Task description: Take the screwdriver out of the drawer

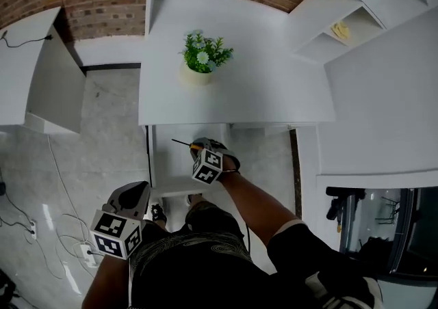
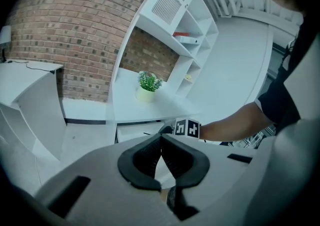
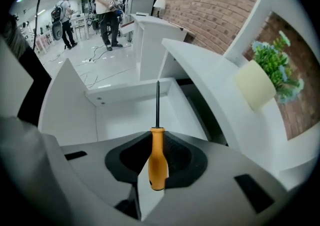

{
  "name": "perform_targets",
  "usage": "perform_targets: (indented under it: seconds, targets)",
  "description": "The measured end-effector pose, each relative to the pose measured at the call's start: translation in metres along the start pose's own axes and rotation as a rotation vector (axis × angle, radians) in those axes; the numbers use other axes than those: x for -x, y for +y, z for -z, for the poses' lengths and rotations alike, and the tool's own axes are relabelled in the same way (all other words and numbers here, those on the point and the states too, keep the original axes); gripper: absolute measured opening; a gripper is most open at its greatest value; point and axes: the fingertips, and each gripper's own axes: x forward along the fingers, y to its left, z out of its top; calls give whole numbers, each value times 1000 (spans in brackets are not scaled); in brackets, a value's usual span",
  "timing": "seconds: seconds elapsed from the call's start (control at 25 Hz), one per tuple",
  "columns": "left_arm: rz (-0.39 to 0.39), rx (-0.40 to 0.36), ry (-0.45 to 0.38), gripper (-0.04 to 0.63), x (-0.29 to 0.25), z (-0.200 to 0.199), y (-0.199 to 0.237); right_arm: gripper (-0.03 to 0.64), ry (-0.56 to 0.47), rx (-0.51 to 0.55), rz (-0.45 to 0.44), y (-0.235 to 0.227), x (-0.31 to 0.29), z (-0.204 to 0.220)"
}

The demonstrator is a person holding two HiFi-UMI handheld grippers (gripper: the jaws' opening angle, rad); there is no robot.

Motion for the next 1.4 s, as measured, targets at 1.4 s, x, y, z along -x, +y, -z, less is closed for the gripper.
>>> perform_targets:
  seconds: [1.4]
  targets:
    - [173, -232, -142, 18, 73, -64, -39, 72, -579, -526, 239, 17, 258, -115]
